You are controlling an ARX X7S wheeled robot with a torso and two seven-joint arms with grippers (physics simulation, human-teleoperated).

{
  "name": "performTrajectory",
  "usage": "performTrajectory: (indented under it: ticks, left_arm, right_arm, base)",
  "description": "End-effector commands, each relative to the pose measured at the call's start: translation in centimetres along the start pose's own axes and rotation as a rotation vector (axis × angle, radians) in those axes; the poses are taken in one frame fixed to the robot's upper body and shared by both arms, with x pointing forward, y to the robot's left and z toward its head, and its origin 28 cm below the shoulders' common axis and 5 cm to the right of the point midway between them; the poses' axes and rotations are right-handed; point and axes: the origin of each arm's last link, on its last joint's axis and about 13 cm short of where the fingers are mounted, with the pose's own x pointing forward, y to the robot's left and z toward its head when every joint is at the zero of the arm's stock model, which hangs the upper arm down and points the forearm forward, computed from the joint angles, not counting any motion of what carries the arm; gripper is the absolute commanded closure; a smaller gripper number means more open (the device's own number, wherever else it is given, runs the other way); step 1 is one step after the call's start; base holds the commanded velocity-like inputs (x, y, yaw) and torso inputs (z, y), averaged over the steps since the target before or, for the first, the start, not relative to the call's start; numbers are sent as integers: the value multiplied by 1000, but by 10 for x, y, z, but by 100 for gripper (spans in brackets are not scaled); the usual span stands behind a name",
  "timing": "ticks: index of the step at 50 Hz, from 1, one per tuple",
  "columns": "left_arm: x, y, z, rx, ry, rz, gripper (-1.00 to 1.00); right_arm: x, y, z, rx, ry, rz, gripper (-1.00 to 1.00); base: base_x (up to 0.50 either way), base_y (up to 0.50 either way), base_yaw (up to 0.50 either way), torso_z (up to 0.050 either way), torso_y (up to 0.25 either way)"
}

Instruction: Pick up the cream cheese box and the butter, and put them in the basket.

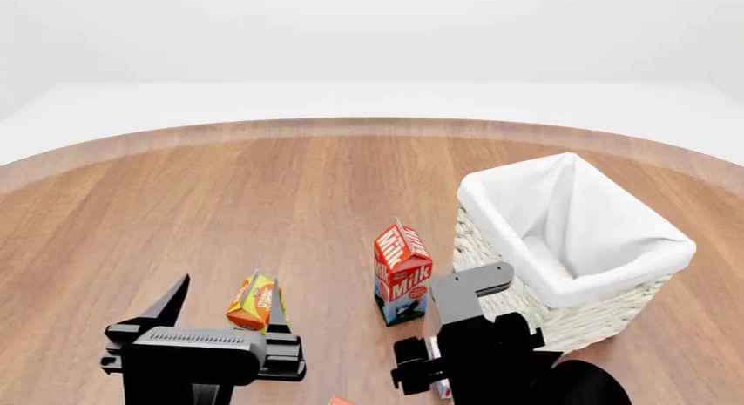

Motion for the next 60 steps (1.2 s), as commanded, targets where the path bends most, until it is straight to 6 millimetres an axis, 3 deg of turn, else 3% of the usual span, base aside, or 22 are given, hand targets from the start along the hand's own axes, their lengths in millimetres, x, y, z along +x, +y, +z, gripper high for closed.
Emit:
performTrajectory:
  ticks: [1,60]
  left_arm:
    - [0,0,0,1,1,-1,-100]
    - [1,-1,-1,3,3,-6,-100]
  right_arm:
    - [4,2,-4,-2,28,7,-100]
    - [39,10,-23,-30,152,48,-100]
  base:
    - [0,0,0,0,0]
    - [0,0,0,0,0]
